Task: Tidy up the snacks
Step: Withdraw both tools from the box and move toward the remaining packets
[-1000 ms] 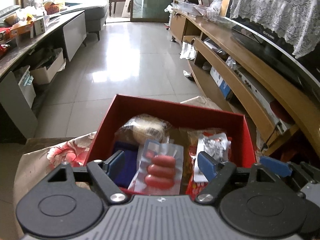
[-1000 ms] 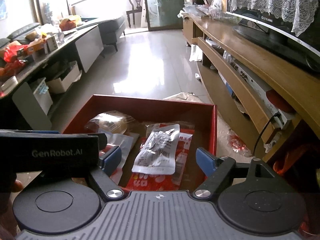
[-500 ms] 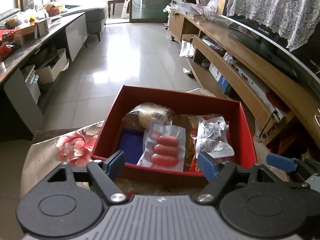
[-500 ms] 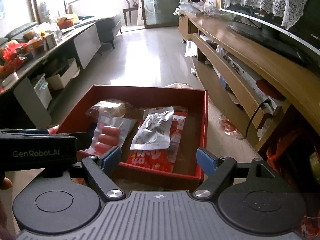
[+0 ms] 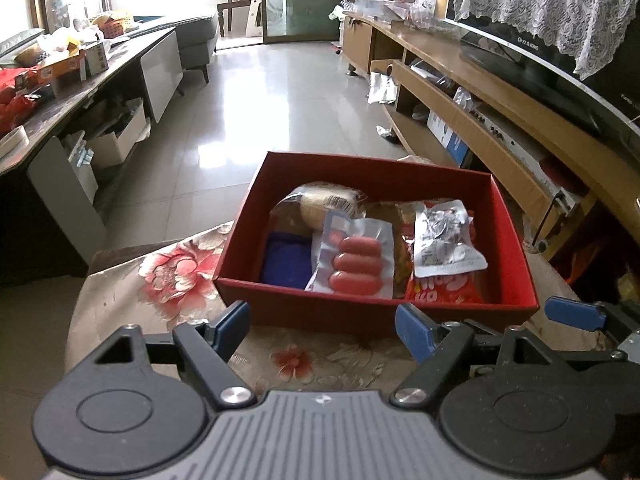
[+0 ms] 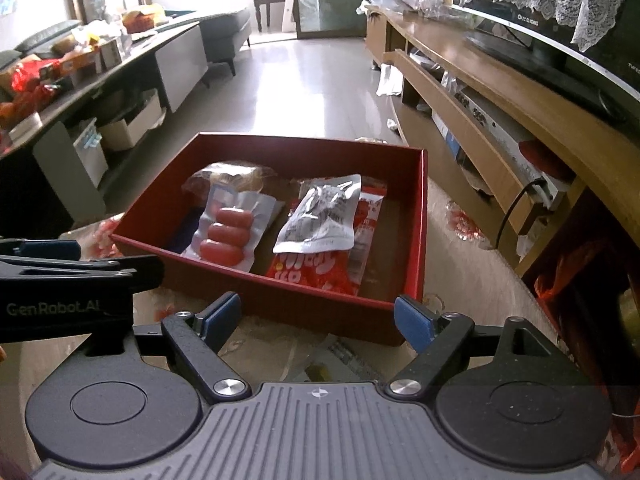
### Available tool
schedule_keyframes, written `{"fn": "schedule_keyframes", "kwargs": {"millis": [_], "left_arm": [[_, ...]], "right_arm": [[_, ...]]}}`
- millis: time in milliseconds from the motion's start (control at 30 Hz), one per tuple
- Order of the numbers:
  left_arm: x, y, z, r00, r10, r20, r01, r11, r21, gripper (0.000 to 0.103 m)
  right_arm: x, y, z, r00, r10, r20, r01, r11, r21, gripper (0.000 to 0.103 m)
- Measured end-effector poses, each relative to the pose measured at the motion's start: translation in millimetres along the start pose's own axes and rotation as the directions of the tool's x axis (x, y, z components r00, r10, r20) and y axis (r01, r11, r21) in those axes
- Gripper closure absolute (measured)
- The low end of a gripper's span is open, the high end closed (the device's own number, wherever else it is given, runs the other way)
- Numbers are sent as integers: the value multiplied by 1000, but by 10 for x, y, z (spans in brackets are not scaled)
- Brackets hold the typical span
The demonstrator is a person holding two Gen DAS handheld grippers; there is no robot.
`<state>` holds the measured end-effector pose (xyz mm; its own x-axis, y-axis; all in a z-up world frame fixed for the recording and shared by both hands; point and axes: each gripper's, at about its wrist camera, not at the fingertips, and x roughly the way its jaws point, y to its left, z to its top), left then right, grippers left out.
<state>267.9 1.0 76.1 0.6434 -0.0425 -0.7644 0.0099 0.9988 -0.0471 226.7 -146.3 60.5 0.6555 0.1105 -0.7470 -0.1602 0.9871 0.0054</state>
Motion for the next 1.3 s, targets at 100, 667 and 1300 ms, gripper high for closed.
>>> {"fn": "schedule_keyframes", "kwargs": {"millis": [100, 667, 1300], "left_arm": [[-6, 4, -35, 1000, 9, -4, -9, 1000, 9, 19], [6, -9, -250, 999, 22, -41, -21, 999, 28, 19], [198, -46, -581, 988, 43, -149, -33, 997, 71, 19]], "right_arm": [[9, 17, -38, 1000, -4, -11, 4, 1000, -8, 15], [62, -5, -198, 997, -25, -73, 21, 998, -60, 14], [102, -128, -276, 994, -23, -109, 13, 996, -85, 14]]}}
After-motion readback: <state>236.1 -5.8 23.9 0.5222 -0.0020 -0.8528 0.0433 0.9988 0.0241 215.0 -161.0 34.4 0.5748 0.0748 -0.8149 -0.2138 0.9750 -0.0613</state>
